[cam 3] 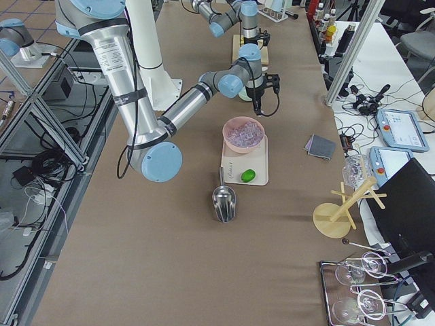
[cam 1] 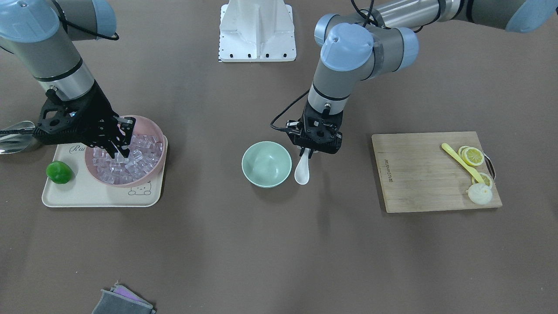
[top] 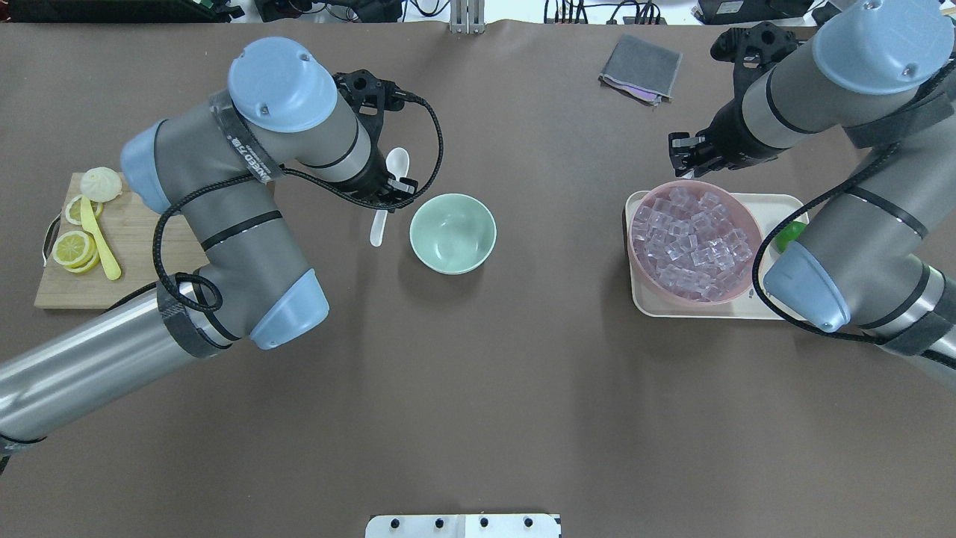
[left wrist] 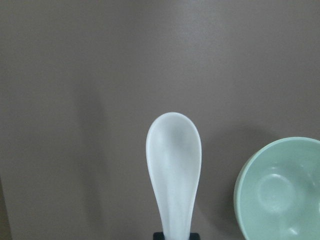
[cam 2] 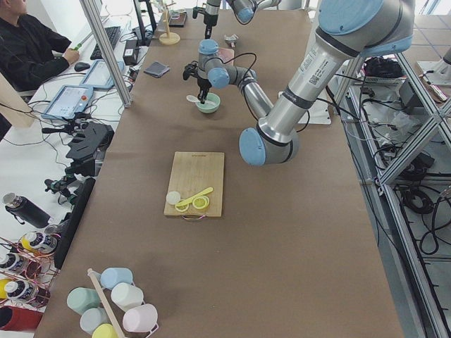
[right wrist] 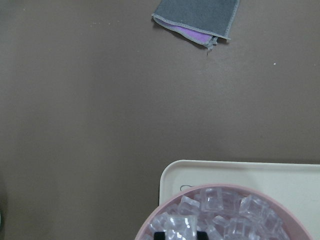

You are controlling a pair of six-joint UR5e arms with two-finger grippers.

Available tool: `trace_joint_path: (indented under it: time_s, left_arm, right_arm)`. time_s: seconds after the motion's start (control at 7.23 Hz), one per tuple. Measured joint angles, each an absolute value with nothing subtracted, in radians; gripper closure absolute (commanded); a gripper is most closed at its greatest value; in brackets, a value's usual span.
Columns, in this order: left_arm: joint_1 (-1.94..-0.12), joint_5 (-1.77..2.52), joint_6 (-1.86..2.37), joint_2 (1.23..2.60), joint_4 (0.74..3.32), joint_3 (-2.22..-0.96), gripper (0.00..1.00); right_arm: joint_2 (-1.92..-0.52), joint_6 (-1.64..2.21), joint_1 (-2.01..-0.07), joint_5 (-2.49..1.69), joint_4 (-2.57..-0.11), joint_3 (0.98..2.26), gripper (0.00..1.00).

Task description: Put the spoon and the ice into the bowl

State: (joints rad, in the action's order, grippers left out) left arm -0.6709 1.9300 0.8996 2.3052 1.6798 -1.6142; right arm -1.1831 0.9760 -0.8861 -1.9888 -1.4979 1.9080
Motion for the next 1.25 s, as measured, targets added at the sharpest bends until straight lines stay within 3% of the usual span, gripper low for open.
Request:
trace_joint_path:
  time_s: [0.42, 0.69, 0.83, 1.25]
  left_arm:
    - [-0.573, 1.871, 0.994, 2.338, 1.677, -1.602, 1.00]
    - [-0.544, 1.848, 1.025, 2.349, 1.677, -1.596, 0.56]
    - [-0.540, 1.840, 1.032, 2.359, 1.677, -1.590, 0.03]
    - [-0.540, 1.789, 1.031, 2.387, 1.678, -1.554, 0.02]
  right_arm:
    - [-1.155, 1.004, -0.885, -1.985, -1.498, 1.898, 1.00]
    - [-1.150, 1.006, -0.884, -1.981, -1.497, 1.891, 1.00]
    - [-1.147, 1.006, -0.884, -1.981, -1.497, 1.889, 1.00]
    - [-1.139, 1.007, -0.881, -1.980, -1.497, 1.887, 1.00]
